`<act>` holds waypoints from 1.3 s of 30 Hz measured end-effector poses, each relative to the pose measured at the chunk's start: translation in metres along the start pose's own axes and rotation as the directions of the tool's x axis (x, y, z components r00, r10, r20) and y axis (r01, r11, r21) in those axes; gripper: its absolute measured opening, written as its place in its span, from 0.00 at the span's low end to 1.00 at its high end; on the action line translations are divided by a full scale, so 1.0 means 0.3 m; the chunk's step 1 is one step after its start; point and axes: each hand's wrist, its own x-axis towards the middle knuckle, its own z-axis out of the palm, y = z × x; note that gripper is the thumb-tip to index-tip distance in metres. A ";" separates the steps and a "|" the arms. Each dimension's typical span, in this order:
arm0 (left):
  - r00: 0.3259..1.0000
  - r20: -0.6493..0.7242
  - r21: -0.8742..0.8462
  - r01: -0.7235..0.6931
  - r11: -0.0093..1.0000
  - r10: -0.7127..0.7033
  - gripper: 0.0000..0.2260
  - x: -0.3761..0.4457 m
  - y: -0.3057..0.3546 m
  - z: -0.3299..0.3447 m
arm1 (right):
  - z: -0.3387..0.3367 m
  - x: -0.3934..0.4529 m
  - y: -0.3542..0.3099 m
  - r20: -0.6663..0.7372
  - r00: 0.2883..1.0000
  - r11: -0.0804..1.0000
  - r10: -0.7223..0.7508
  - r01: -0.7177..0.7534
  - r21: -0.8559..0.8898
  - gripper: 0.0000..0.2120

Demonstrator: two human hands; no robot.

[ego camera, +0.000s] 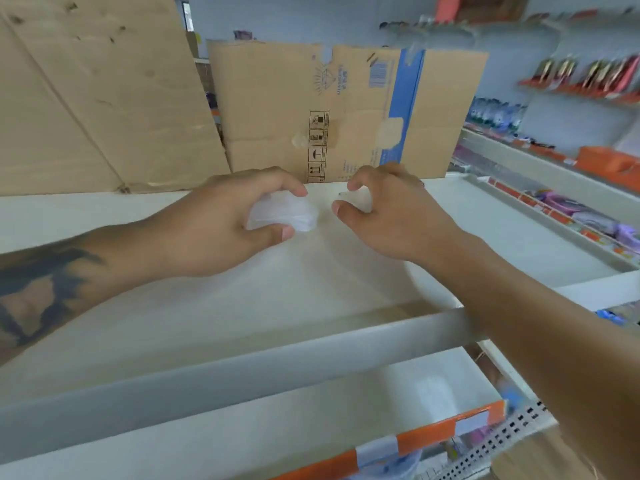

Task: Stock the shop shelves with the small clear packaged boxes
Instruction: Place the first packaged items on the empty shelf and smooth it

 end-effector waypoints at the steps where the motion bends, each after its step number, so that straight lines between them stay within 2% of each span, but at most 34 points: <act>1: 1.000 -0.012 0.002 -0.002 1.000 0.002 0.18 0.011 -0.005 0.010 | 0.010 0.014 0.004 0.014 1.000 1.000 0.011 -0.011 -0.017 0.23; 5: 1.000 0.015 0.005 -0.011 1.000 0.010 0.17 0.024 -0.018 0.047 | 0.036 0.030 0.023 0.190 0.981 0.997 0.036 -0.021 -0.079 0.32; 9: 0.998 0.062 0.007 0.023 1.000 -0.024 0.22 0.013 -0.018 0.041 | -0.032 0.074 0.069 0.314 0.947 0.996 -0.067 0.082 -0.036 0.39; 13: 0.997 0.044 0.015 0.065 0.998 -0.066 0.26 0.052 0.041 0.005 | -0.124 0.140 0.135 0.533 0.827 0.975 -0.179 0.221 -0.016 0.44; 17: 0.998 0.037 0.026 0.045 0.999 -0.046 0.27 0.133 0.122 0.019 | -0.154 0.217 0.171 0.618 0.746 0.945 -0.248 0.327 -0.016 0.40; 20: 0.997 0.057 0.067 0.040 0.997 -0.044 0.28 0.185 0.153 0.052 | -0.165 0.269 0.174 0.603 0.739 0.941 -0.301 0.331 0.064 0.34; 23: 0.998 0.046 0.080 0.039 0.996 -0.043 0.29 0.208 0.141 0.072 | -0.162 0.297 0.192 0.555 0.740 0.924 -0.379 0.269 0.273 0.26; 28: 0.988 -0.152 0.086 0.021 0.996 -0.008 0.20 0.203 0.101 0.089 | -0.111 0.300 0.223 0.490 0.738 0.798 -0.464 0.109 0.592 0.23; 30: 0.977 -0.212 0.002 0.026 1.000 -0.024 0.14 0.201 0.106 0.084 | -0.105 0.297 0.230 0.447 0.765 0.737 -0.464 0.053 0.674 0.20; 33: 0.961 -0.239 -0.268 0.075 0.960 -0.141 0.10 0.205 0.126 0.062 | -0.113 0.287 0.236 0.357 0.831 0.650 -0.427 0.007 0.760 0.22; 36: 0.937 -0.216 -0.495 0.137 0.858 -0.274 0.12 0.207 0.137 0.050 | -0.105 0.271 0.235 0.289 0.855 0.586 -0.432 0.022 0.810 0.22; 39: 0.926 -0.152 -0.590 0.196 0.784 -0.346 0.14 0.209 0.146 0.053 | -0.092 0.265 0.231 0.262 0.859 0.546 -0.439 0.023 0.837 0.18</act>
